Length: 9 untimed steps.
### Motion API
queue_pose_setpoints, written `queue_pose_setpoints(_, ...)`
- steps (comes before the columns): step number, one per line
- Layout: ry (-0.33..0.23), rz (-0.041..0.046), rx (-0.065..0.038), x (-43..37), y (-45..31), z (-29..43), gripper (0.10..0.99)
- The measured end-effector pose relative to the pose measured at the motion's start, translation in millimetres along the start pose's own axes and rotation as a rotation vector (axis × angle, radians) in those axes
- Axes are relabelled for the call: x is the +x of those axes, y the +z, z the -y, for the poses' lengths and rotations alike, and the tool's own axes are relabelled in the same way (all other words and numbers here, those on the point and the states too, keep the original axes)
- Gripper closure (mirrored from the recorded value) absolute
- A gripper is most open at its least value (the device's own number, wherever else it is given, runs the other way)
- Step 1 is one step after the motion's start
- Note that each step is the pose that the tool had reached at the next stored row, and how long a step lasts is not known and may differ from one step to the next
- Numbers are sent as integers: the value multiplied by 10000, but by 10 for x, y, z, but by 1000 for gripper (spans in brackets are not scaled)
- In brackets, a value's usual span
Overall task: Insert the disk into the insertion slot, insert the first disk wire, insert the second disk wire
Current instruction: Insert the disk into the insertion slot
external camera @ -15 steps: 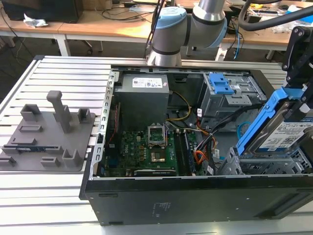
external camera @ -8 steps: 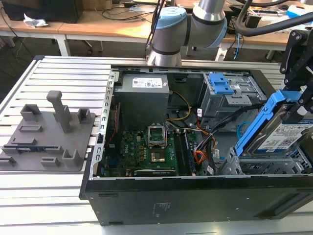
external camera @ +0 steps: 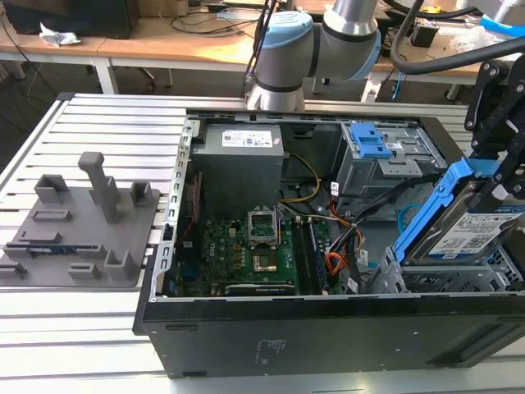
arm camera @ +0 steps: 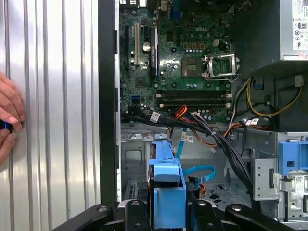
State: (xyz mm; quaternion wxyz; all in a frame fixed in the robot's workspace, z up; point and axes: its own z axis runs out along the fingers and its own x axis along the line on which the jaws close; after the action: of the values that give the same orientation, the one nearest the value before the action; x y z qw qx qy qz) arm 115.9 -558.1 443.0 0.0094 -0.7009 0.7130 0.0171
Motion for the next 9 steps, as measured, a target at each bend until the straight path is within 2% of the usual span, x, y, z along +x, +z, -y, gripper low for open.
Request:
queue_pose_setpoints(7,-1,1,1,5,140,2,722)
queue_pose_setpoints(9,-1,0,1,8,202,2,722)
